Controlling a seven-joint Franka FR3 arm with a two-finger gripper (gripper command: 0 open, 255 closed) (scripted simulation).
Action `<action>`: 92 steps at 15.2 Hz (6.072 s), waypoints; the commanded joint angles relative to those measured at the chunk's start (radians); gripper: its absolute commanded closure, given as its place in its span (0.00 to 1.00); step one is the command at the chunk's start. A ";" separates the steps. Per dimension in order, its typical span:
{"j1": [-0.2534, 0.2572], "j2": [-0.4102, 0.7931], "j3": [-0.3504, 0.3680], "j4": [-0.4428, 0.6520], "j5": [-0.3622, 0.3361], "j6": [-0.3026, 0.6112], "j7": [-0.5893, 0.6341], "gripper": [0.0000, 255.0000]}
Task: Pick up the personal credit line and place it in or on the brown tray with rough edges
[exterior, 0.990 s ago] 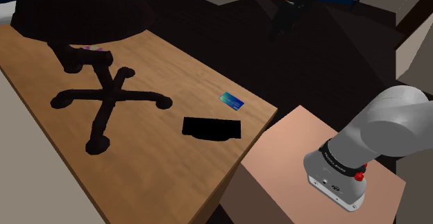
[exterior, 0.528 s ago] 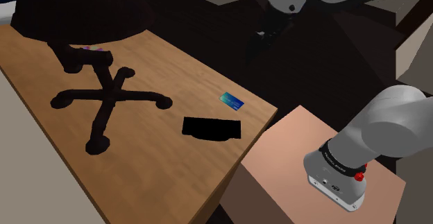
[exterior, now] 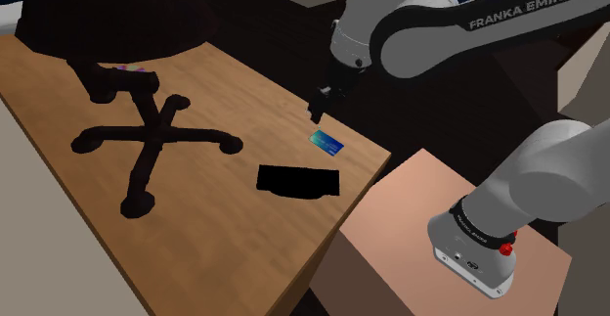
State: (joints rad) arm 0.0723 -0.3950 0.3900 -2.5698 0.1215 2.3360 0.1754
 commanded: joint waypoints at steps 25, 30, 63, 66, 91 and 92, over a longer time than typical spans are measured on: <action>-0.035 0.179 0.068 -0.028 -0.077 0.198 0.087 1.00; -0.027 0.145 0.059 -0.012 -0.058 0.150 0.071 1.00; 0.079 0.067 0.266 0.295 -0.013 -0.222 0.369 1.00; 0.076 0.082 0.276 0.266 -0.019 -0.180 0.377 1.00; 0.054 0.175 0.325 0.164 -0.074 0.002 0.435 0.00; 0.054 0.175 0.325 0.164 -0.074 0.002 0.435 0.00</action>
State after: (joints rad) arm 0.1267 -0.2203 0.7154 -2.4055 0.0478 2.3376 0.6109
